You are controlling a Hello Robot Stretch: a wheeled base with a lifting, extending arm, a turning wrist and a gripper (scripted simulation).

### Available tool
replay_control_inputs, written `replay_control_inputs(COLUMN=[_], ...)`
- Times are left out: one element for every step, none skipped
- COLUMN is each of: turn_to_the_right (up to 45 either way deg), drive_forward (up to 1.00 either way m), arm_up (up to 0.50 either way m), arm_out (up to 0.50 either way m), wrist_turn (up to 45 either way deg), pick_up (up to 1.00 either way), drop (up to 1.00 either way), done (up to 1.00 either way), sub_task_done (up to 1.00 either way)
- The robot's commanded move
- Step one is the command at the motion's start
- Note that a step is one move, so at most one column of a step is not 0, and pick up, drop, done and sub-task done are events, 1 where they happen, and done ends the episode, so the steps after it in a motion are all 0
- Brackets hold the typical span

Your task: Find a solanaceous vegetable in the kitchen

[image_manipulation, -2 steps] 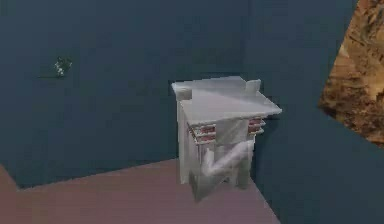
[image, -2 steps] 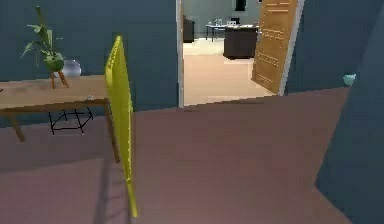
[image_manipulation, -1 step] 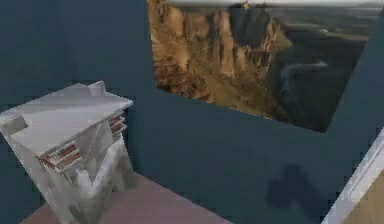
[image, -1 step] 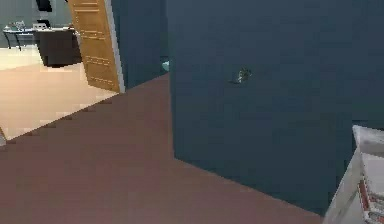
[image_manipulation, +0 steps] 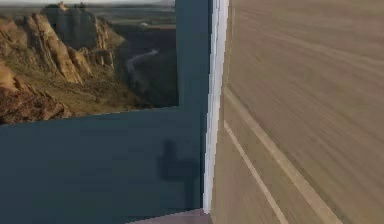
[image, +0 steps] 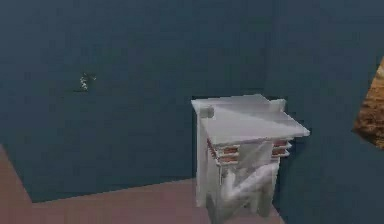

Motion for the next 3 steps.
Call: replay_control_inputs(turn_to_the_right=[0.0, -45.0, -33.0], drive_forward=[0.1, 0.0, 0.0], arm_up=[0.0, 0.0, 0.0], arm_out=[0.0, 0.0, 0.0], wrist_turn=[0.0, 0.0, 0.0], pick_up=[0.0, 0.0, 0.0], drop=[0.0, 0.0, 0.0], done=[0.0, 0.0, 0.0], sub_task_done=[0.0, 0.0, 0.0])
